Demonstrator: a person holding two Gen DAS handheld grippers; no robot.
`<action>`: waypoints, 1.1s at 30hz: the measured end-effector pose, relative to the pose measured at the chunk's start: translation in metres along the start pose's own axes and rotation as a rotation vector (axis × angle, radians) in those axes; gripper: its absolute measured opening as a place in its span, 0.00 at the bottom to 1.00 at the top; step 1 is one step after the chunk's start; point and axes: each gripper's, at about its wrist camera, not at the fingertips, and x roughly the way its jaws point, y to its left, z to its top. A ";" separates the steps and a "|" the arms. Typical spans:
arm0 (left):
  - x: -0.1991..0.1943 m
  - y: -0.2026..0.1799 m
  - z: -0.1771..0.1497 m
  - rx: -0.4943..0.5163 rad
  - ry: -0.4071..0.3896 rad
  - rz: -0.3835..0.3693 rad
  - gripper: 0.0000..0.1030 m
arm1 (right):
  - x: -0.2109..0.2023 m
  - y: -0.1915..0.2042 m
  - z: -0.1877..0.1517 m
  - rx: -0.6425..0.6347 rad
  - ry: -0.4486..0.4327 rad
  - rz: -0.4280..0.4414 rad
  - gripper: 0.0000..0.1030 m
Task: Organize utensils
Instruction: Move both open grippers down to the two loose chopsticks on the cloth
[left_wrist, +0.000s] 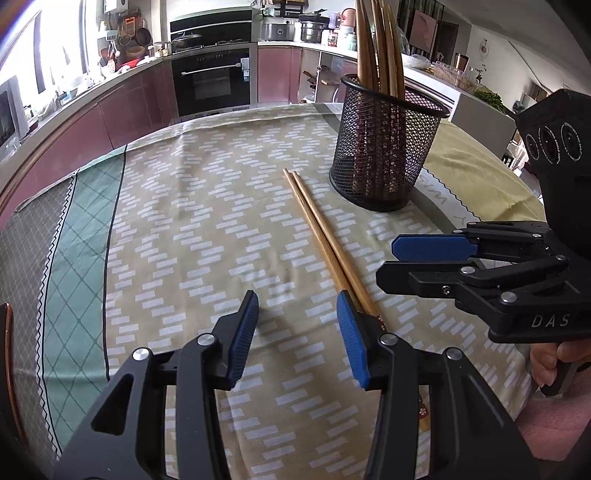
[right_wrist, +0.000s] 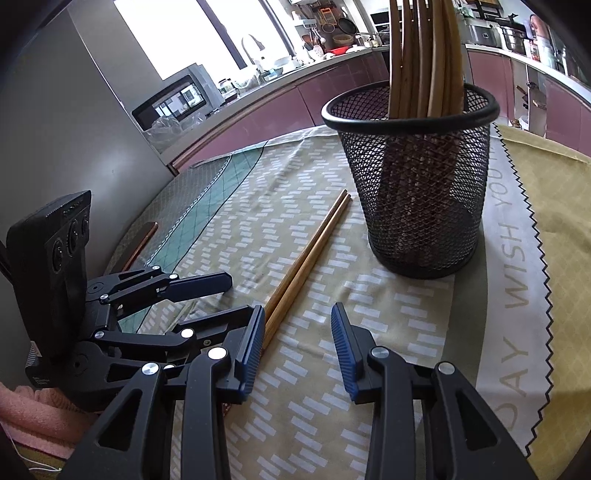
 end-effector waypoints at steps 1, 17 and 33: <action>0.000 0.000 0.000 0.001 -0.001 0.001 0.42 | 0.002 0.002 0.001 -0.002 0.003 -0.002 0.34; -0.006 0.004 -0.003 -0.004 -0.006 -0.013 0.40 | 0.022 0.022 0.011 -0.079 0.020 -0.115 0.30; 0.000 -0.011 0.004 0.052 0.002 -0.072 0.40 | 0.012 0.003 0.008 -0.054 0.061 -0.125 0.26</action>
